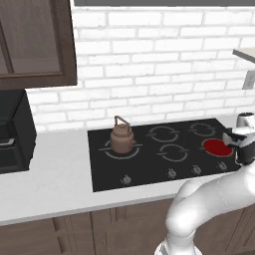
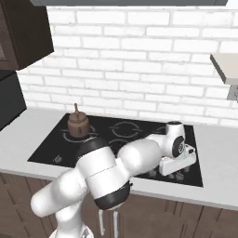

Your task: Turn off the front right burner of the stove.

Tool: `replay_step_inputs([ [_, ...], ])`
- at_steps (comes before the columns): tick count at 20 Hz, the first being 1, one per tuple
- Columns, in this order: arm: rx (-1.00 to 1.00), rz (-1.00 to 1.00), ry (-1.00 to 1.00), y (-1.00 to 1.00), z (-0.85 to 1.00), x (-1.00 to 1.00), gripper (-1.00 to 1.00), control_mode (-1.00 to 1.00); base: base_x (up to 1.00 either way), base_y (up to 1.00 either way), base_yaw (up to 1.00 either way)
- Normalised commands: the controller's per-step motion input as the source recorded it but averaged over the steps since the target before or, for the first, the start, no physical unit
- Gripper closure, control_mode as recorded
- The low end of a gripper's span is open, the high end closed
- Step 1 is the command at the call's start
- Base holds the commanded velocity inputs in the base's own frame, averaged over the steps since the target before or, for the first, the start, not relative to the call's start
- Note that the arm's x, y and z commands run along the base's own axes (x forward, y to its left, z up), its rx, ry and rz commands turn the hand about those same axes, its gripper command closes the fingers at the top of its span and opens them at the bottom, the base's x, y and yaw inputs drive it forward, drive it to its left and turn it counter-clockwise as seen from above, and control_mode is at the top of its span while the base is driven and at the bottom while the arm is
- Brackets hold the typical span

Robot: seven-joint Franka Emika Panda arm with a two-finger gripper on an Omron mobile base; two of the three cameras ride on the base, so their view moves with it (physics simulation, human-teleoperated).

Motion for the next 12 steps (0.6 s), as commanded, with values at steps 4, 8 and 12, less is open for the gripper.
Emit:
replay_step_inputs([
  [4,-0.02,0.00,0.00,-0.03,-0.12,0.00,-1.00,-1.00,0.00,0.00,0.00],
  [8,0.00,0.00,0.00,0.00,-0.04,0.00,-1.00,-1.00,0.00,0.00,0.00],
  [12,0.00,0.00,0.00,0.00,-0.04,0.00,-1.00,-1.00,0.00,0.00,0.00],
])
